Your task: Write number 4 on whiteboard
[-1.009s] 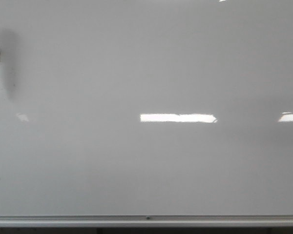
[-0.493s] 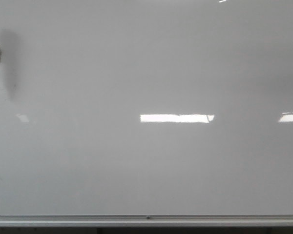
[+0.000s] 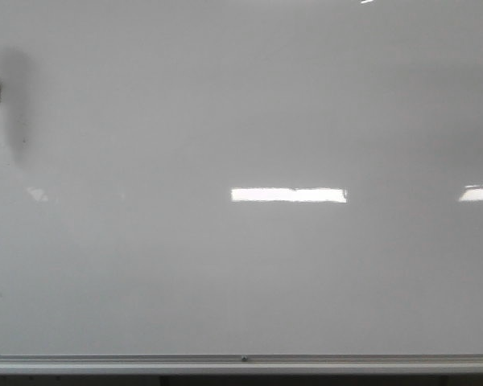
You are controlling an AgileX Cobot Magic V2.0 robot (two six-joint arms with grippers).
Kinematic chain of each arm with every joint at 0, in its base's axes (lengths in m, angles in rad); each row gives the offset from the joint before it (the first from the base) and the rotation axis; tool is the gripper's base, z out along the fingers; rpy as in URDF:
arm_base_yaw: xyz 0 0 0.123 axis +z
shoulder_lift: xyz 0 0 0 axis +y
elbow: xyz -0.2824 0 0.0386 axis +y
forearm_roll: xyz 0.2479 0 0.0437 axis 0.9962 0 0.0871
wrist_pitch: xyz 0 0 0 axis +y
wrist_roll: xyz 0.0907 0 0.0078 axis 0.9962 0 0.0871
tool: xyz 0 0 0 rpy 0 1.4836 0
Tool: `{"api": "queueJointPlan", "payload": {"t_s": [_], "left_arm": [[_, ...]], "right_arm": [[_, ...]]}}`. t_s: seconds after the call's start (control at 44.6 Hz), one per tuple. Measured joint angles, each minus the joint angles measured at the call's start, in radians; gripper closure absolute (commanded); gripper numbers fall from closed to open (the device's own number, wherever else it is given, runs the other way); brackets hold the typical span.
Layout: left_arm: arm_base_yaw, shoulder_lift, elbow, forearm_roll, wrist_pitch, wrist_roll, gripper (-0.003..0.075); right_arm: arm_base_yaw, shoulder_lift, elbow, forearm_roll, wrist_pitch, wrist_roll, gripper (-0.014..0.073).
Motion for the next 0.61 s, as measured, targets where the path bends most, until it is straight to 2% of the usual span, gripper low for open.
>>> {"api": "queueJointPlan", "payload": {"t_s": [0.224, 0.292, 0.381, 0.516, 0.606], "left_arm": [[0.000, 0.038, 0.000, 0.016, 0.013, 0.000, 0.0739], [0.000, 0.051, 0.000, 0.040, 0.030, 0.000, 0.0724], [0.000, 0.069, 0.000, 0.071, 0.059, 0.000, 0.0634], [0.000, 0.090, 0.000, 0.085, 0.083, 0.000, 0.0377], [0.000, 0.103, 0.000, 0.089, 0.088, 0.000, 0.0259]], "right_arm": [[0.000, 0.042, 0.000, 0.000, 0.009, 0.000, 0.0704], [0.000, 0.049, 0.000, 0.000, 0.013, 0.000, 0.0655], [0.000, 0.057, 0.000, 0.000, 0.015, 0.000, 0.0519], [0.000, 0.059, 0.000, 0.000, 0.017, 0.000, 0.0205], [0.000, 0.059, 0.000, 0.000, 0.017, 0.000, 0.0081]]}}
